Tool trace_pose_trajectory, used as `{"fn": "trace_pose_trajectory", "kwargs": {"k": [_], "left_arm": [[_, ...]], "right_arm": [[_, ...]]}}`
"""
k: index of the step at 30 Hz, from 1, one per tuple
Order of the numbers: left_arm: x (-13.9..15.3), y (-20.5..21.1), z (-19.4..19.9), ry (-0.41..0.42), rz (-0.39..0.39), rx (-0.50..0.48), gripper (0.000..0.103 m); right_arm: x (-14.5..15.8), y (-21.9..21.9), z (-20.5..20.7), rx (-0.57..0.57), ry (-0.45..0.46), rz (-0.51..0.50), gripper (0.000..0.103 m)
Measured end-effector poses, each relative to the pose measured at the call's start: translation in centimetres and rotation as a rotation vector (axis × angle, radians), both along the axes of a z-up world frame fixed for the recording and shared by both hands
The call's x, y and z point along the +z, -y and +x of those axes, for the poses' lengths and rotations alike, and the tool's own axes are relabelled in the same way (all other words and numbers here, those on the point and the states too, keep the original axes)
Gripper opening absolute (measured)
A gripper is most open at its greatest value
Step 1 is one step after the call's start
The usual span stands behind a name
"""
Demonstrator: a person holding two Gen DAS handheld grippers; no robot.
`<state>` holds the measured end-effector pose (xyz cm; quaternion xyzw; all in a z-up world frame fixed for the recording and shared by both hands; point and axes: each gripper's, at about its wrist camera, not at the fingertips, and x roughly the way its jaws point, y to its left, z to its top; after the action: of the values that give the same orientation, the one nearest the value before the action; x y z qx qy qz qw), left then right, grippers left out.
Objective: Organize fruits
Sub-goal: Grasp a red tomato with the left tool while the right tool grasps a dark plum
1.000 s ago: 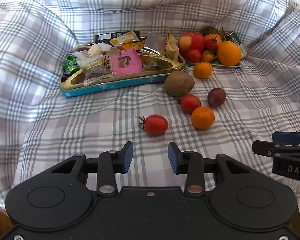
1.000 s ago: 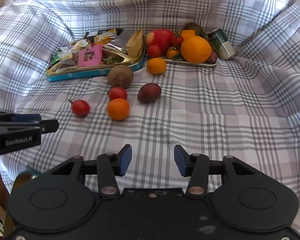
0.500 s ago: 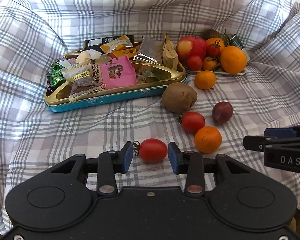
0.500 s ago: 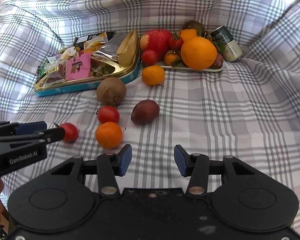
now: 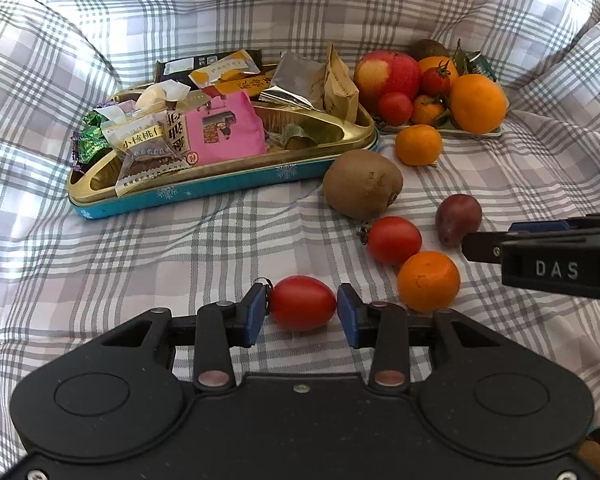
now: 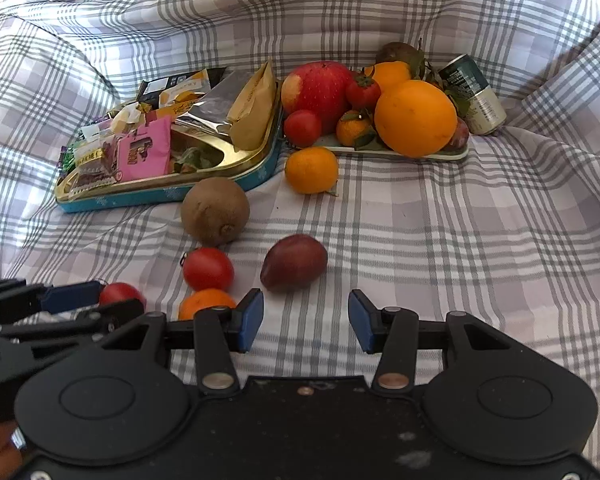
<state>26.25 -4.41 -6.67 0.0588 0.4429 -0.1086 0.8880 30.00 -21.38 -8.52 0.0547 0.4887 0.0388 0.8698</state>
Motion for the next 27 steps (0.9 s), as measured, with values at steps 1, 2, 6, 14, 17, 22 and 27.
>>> {"fn": "trace_pose_trajectory", "kwargs": {"k": [1,2,6,14,17,22,27], "left_arm": [[-0.1,0.1,0.1,0.004,0.004,0.001,0.049],[-0.1,0.1,0.2,0.006,0.007,0.002,0.049],[-0.5,0.1,0.6,0.003,0.017,0.013,0.049],[-0.9,-0.5,1.4,-0.03,-0.007,0.04,0.049],[-0.8,-0.6,1.4,-0.034,-0.013,0.042,0.048],[-0.6,-0.9,1.3,-0.039,-0.036,0.049,0.046],[0.0,-1.2,0.8,-0.041,-0.043,0.051,0.046]], "right_arm": [[-0.1,0.0,0.2,0.0,0.001,0.002,0.05],[-0.2,-0.1,0.4,0.001,0.003,0.005,0.05],[-0.6,-0.4,1.1,0.004,0.002,0.008,0.05],[-1.4,-1.1,2.2,0.007,0.004,0.008,0.05],[-1.6,-1.4,2.4,0.007,0.013,-0.008,0.05],[-1.9,-1.5,2.3,0.01,0.023,-0.03,0.045],[-1.3,-1.2,1.6,0.008,0.028,-0.033,0.043]]}}
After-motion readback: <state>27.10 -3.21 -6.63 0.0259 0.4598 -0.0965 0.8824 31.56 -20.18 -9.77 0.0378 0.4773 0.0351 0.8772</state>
